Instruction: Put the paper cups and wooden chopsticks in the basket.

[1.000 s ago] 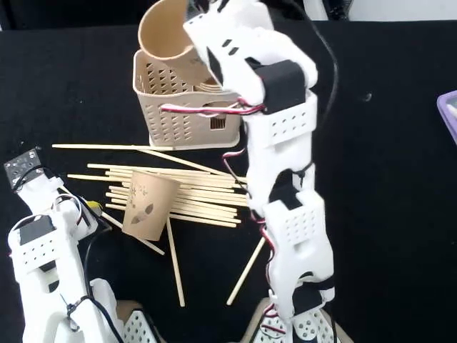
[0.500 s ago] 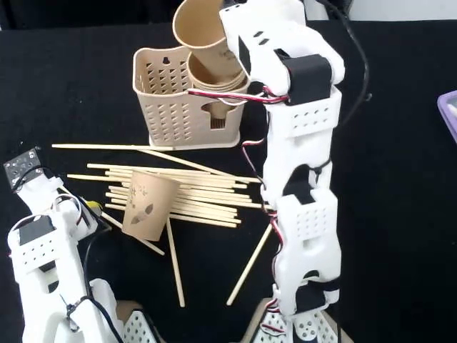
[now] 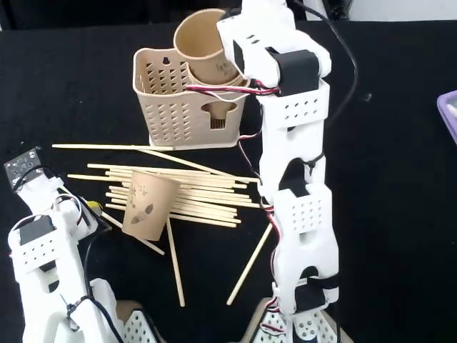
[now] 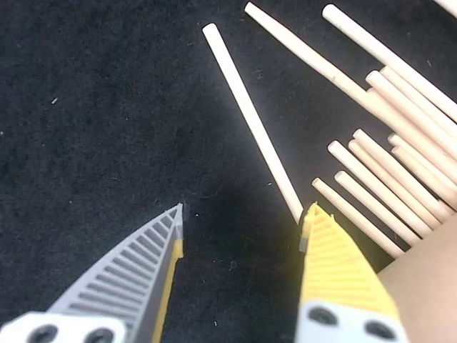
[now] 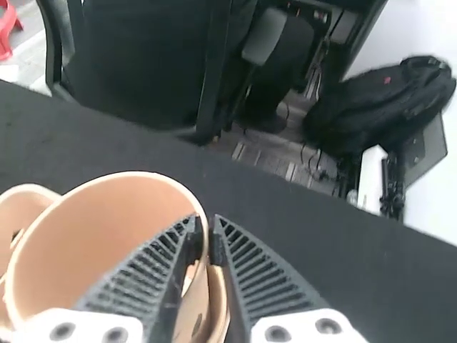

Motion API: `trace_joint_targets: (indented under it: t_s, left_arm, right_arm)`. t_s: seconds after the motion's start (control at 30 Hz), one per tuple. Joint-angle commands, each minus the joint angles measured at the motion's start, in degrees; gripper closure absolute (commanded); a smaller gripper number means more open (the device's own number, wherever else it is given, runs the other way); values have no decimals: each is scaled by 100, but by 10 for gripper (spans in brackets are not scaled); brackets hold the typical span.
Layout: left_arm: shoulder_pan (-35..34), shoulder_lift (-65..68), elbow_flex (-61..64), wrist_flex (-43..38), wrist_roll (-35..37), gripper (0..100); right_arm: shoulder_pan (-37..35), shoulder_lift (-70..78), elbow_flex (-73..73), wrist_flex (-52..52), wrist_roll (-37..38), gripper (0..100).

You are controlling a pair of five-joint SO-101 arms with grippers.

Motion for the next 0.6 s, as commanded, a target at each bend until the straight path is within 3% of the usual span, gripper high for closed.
trace_joint_targets:
  t_s: [0.0, 0.13, 0.27, 0.4, 0.57]
  left_arm:
    - [-48, -44, -127, -79, 9, 733]
    - [-48, -44, -127, -79, 9, 733]
    - [-48, -44, -127, -79, 9, 733]
    - [-48, -44, -119, -79, 9, 733]
    - [-40, -44, -110, -79, 9, 733]
  right_arm:
    - [53, -215, -207, 334, -44, 871]
    - [35, -611, -207, 422, -9, 810]
    - [70, -989, -189, 457, 0, 862]
    - [220, -919, -198, 835, 0, 993]
    - [536, -1270, -189, 1196, -9, 988]
